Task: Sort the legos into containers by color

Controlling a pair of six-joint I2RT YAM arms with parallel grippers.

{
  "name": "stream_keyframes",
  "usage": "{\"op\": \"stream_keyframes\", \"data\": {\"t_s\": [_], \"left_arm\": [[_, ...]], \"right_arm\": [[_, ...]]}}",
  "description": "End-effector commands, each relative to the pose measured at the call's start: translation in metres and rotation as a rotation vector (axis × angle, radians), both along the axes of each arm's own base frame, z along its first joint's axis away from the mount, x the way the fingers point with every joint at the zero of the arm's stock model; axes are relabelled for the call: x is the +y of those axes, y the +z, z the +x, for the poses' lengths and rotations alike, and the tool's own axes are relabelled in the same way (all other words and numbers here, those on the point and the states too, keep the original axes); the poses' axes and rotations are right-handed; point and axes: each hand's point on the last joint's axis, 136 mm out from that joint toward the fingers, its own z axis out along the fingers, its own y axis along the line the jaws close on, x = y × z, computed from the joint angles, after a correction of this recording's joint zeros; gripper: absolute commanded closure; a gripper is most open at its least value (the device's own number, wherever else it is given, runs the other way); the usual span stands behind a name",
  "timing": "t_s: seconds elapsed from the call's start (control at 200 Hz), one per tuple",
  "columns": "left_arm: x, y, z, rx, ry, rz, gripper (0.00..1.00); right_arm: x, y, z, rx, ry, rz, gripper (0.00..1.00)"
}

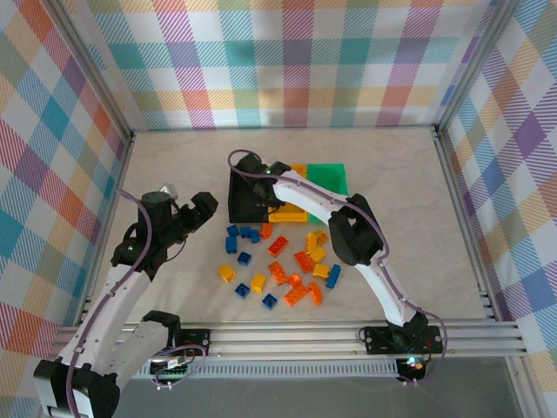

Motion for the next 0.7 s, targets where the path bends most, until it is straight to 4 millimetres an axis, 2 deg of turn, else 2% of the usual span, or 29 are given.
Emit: {"op": "stream_keyframes", "data": {"t_s": [0.0, 0.06, 0.34, 0.505, 0.7], "left_arm": [[-0.004, -0.004, -0.006, 0.007, -0.029, 0.015, 0.05], [-0.003, -0.005, -0.006, 0.007, -0.028, 0.016, 0.05], [-0.004, -0.002, -0.005, 0.004, -0.027, 0.012, 0.05], [-0.004, -0.006, -0.003, 0.014, -0.026, 0.008, 0.04], [-0.004, -0.006, -0.003, 0.019, -0.023, 0.007, 0.05]], "right_arm": [[0.012, 0.003, -0.012, 0.013, 0.016, 0.043, 0.97], [0.015, 0.004, -0.013, 0.019, 0.039, 0.05, 1.0], [0.011, -0.001, -0.026, 0.085, 0.096, 0.021, 1.0], [0.011, 0.001, -0.024, 0.072, 0.095, 0.022, 0.8], [0.019, 0.018, -0.015, 0.024, 0.111, 0.054, 0.55]]}}
